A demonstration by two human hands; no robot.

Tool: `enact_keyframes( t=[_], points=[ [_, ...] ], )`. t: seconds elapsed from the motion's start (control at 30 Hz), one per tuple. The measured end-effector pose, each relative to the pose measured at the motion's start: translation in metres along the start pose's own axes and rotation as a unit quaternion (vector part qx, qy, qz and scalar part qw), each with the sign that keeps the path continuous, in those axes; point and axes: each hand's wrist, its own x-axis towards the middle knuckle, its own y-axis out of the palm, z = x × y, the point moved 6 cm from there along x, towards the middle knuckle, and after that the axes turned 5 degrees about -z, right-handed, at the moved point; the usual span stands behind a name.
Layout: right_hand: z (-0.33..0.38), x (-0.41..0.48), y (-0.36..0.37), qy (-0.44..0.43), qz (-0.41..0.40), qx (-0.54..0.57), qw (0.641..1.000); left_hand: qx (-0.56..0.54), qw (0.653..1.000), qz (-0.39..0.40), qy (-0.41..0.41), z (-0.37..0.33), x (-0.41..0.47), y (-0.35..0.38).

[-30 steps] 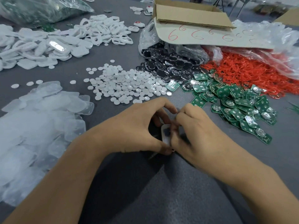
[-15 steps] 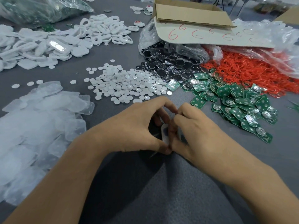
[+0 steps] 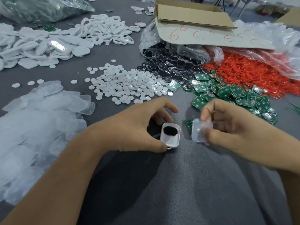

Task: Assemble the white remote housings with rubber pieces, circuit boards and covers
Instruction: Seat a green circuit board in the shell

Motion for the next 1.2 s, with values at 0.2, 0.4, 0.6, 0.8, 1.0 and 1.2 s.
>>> enact_keyframes(
  t=[0.2, 0.4, 0.6, 0.8, 1.0, 1.2],
  points=[
    [-0.011, -0.008, 0.006, 0.087, 0.125, 0.023, 0.988, -0.011, 1.000, 0.011, 0.006, 0.000, -0.001, 0.002],
    [0.003, -0.005, 0.007, 0.036, 0.093, -0.004, 0.995, 0.026, 1.000, -0.013, 0.001, 0.000, 0.002, 0.004],
    [0.002, 0.001, 0.011, 0.035, 0.037, 0.075, 0.996, -0.007, 0.999, -0.027, 0.019, -0.002, 0.002, 0.001],
    [-0.004, 0.006, 0.011, 0.076, -0.022, 0.159, 0.984, -0.069, 0.997, -0.011, 0.020, -0.001, 0.003, 0.006],
    [-0.005, 0.013, 0.023, 0.073, -0.090, 0.171, 0.978, -0.086, 0.996, -0.008, 0.025, -0.001, 0.004, 0.009],
    [0.000, 0.016, 0.033, 0.033, -0.134, 0.139, 0.981, -0.069, 0.997, -0.022, 0.029, -0.003, 0.004, 0.009]
  ],
)
